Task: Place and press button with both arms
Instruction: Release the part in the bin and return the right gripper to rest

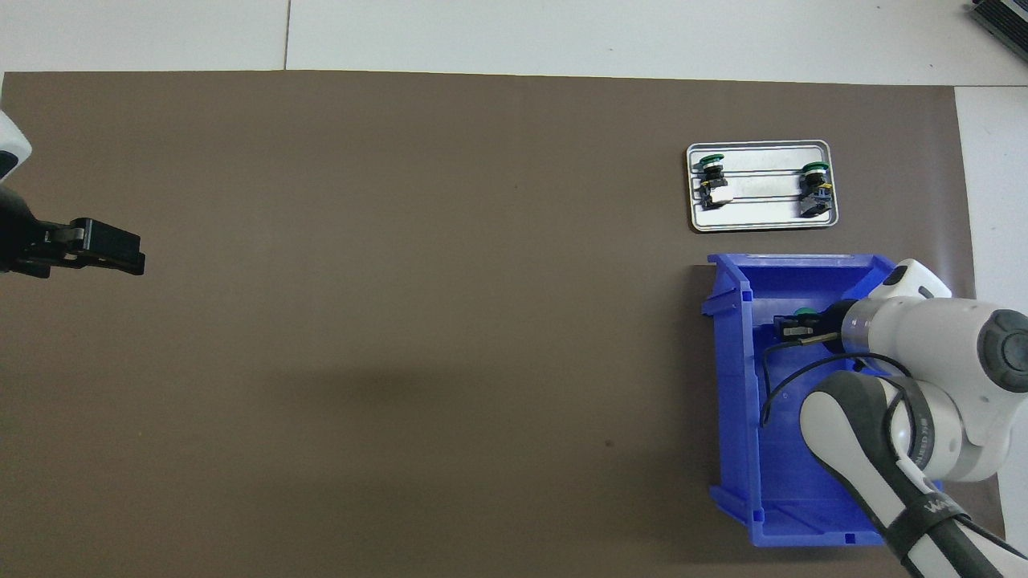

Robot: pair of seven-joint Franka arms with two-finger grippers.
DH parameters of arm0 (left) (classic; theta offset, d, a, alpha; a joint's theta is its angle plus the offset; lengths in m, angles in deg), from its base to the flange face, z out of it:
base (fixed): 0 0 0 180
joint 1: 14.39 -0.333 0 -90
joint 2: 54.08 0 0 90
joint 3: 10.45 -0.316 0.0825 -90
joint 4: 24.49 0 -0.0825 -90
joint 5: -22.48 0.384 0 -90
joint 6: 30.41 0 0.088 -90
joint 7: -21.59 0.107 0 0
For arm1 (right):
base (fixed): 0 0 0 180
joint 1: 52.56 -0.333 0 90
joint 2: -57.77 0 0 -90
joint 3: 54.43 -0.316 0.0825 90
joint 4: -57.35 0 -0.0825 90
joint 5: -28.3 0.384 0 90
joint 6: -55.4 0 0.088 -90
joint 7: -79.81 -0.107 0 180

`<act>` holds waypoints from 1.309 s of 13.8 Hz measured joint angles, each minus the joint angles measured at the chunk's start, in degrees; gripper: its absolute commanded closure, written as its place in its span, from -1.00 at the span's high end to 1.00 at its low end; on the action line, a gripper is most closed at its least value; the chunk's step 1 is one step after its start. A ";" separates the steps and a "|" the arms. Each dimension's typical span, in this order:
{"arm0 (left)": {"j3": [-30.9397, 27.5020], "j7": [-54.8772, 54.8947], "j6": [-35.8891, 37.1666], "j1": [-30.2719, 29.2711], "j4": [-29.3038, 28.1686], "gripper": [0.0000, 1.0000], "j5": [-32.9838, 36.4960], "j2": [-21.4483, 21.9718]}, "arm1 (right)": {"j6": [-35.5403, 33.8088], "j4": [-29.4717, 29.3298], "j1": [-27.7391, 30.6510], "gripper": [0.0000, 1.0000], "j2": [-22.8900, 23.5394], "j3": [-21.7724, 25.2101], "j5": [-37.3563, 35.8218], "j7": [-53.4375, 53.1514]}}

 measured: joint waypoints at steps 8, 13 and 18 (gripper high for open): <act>0.00 0.00 0.00 0.00 0.00 1.00 0.00 0.00 | -14.05 -13.10 -0.08 1.00 -0.37 -0.16 0.17 -7.47; 0.00 0.00 0.00 0.00 0.00 1.00 0.00 0.00 | -34.90 -30.19 0.39 1.00 -0.96 -0.14 -0.26 -11.65; 0.00 0.00 0.00 0.00 0.00 1.00 0.00 0.00 | -53.85 -44.84 0.54 1.00 -1.89 -0.07 -4.09 -16.64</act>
